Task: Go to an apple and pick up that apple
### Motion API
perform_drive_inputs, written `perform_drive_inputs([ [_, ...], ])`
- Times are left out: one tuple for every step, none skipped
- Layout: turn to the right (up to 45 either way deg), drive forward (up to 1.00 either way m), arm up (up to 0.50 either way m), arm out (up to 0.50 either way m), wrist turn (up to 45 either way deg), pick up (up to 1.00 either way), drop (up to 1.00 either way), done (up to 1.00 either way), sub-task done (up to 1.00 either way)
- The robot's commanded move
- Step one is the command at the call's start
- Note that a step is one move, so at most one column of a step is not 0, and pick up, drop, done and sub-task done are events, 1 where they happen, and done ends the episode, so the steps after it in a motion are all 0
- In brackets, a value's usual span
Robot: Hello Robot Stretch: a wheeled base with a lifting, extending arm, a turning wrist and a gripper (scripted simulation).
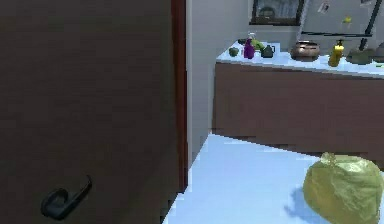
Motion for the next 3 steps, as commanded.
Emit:
perform_drive_inputs([
  [21.0, 0.0, 0.0, 0.0, 0.0, 0.0, 0.0, 0.0, 0.0],
  [0.0, 1.0, 0.0, 0.0, 0.0, 0.0, 0.0, 0.0, 0.0],
  [3.0, 0.0, 0.0, 0.0, 0.0, 0.0, 0.0, 0.0, 0.0],
])
